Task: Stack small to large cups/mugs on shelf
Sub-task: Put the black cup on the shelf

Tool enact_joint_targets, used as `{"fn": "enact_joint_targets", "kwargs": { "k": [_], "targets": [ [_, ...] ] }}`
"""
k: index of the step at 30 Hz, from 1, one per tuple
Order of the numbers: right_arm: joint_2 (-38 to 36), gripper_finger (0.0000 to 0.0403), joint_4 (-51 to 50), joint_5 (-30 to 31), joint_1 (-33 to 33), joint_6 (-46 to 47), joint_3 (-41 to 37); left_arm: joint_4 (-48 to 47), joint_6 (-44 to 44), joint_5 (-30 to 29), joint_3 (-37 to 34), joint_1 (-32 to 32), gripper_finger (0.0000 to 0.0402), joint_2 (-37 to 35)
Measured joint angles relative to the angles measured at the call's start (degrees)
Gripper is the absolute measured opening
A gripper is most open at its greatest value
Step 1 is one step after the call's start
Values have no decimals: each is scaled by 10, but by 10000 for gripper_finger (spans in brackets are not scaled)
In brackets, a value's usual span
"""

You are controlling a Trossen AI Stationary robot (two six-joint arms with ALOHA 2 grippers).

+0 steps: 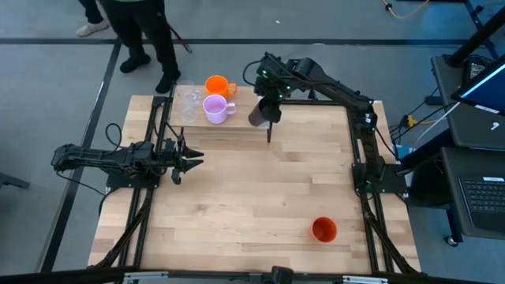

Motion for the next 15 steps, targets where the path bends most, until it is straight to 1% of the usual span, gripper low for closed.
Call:
{"fn": "enact_joint_targets", "kwargs": {
  "k": [5,12,15],
  "targets": [
    [0,13,5,0,-2,0,0,0,0,0,0,0,128,0],
    [1,11,12,1,-13,0,0,0,0,0,0,0,128,0],
    [2,19,12,1,-19,0,0,0,0,0,0,0,128,0]
  ]
}}
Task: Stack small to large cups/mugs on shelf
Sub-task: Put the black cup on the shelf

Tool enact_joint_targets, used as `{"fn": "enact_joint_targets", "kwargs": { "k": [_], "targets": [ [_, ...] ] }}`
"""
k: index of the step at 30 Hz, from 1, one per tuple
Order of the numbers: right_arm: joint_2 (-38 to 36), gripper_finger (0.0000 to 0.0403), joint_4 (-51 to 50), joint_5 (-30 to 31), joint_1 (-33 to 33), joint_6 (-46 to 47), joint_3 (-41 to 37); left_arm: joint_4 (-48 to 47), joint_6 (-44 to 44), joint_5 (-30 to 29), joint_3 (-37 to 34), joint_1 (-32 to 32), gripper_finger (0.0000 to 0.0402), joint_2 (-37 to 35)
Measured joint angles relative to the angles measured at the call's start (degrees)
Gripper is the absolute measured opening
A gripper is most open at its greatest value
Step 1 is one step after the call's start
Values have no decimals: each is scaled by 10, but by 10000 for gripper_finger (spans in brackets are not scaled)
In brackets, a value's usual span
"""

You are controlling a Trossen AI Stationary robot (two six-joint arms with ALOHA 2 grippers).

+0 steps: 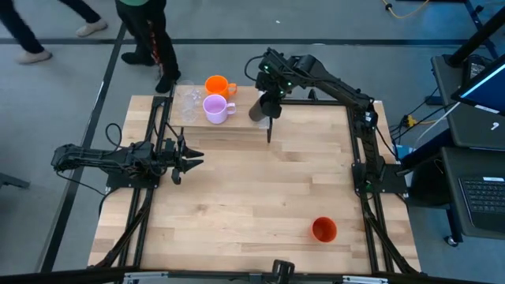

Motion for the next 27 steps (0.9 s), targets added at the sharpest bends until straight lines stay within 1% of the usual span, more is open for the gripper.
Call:
{"fn": "enact_joint_targets", "kwargs": {
  "k": [4,15,27],
  "targets": [
    [0,32,0,0,-1,0,0,0,0,0,0,0,128,0],
    [0,40,0,0,-1,0,0,0,0,0,0,0,128,0],
    [0,115,32,0,-1,-11,0,0,0,0,0,0,128,0]
  ]
}}
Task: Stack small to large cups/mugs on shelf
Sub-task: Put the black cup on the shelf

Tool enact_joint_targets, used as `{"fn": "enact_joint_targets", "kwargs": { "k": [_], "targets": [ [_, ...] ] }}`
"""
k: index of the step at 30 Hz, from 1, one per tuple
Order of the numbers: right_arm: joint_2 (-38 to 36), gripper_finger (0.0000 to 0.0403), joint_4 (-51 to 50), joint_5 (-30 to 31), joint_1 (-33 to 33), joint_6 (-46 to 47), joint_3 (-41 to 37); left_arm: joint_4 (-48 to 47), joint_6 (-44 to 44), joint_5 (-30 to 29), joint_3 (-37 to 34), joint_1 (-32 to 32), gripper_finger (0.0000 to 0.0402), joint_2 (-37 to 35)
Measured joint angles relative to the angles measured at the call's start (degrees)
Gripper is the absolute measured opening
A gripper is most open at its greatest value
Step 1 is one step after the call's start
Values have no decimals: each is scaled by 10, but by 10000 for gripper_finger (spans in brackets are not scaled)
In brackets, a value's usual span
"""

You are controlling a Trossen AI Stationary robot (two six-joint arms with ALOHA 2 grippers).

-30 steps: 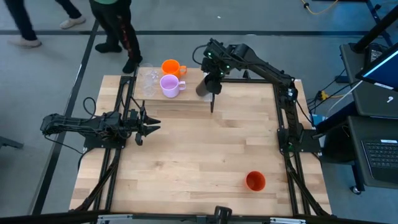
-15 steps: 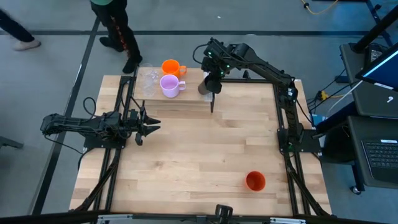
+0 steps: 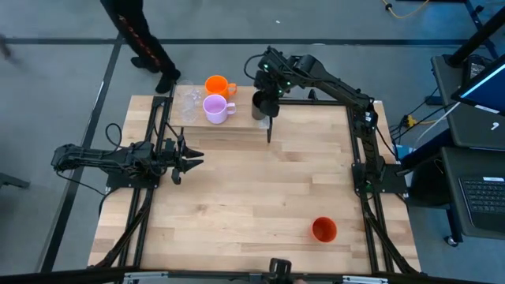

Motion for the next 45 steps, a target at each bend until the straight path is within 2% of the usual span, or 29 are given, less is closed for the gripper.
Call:
{"fn": "enact_joint_targets", "kwargs": {
  "k": [7,17,22,28,38,41,45],
  "targets": [
    [0,132,31,0,0,-1,0,0,0,0,0,0,128,0],
    [-2,134,78,1,0,-24,0,0,0,0,0,0,128,0],
    [-2,134,99,40,0,-38,5,0,0,0,0,0,128,0],
    [-31,134,105,45,6,-48,8,0,0,0,0,0,128,0],
    [-180,134,1,42,26,-8,9,0,0,0,0,0,128,0],
    [-198,134,-57,15,24,29,9,0,0,0,0,0,128,0],
    [-201,134,-123,-29,22,33,-8,0,0,0,0,0,128,0]
  ]
}}
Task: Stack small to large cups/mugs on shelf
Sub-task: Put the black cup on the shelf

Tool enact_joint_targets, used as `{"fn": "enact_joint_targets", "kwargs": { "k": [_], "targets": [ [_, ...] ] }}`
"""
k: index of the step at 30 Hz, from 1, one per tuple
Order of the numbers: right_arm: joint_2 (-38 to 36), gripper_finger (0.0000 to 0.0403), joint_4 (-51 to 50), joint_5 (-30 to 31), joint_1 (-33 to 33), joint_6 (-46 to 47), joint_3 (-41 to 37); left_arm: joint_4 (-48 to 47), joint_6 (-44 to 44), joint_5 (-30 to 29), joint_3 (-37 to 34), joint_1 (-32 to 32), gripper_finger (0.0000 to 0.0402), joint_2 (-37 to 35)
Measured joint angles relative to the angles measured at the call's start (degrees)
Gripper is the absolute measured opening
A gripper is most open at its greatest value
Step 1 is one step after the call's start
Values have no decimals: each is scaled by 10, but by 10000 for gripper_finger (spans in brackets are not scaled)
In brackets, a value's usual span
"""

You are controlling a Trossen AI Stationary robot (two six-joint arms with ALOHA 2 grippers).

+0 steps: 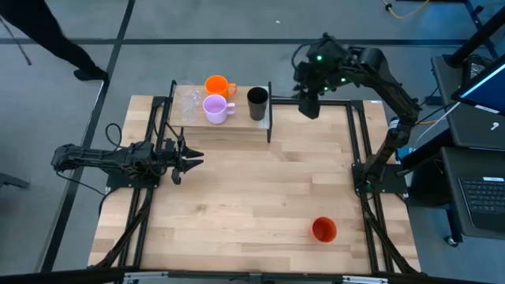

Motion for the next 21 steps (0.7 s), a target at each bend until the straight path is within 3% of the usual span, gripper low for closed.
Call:
{"fn": "enact_joint_targets", "kwargs": {
  "k": [5,8,11,17,21],
  "targets": [
    [1,134,47,-20,0,-1,-102,0,0,0,0,0,128,0],
    [1,134,119,-79,1,-2,-195,0,0,0,0,0,128,0],
    [-4,134,210,-146,10,-5,-284,0,0,0,0,0,128,0],
    [-68,134,397,-148,18,-4,-464,0,0,0,0,0,128,0],
    [-146,134,611,-158,12,23,-618,0,0,0,0,0,128,0]
  ]
}}
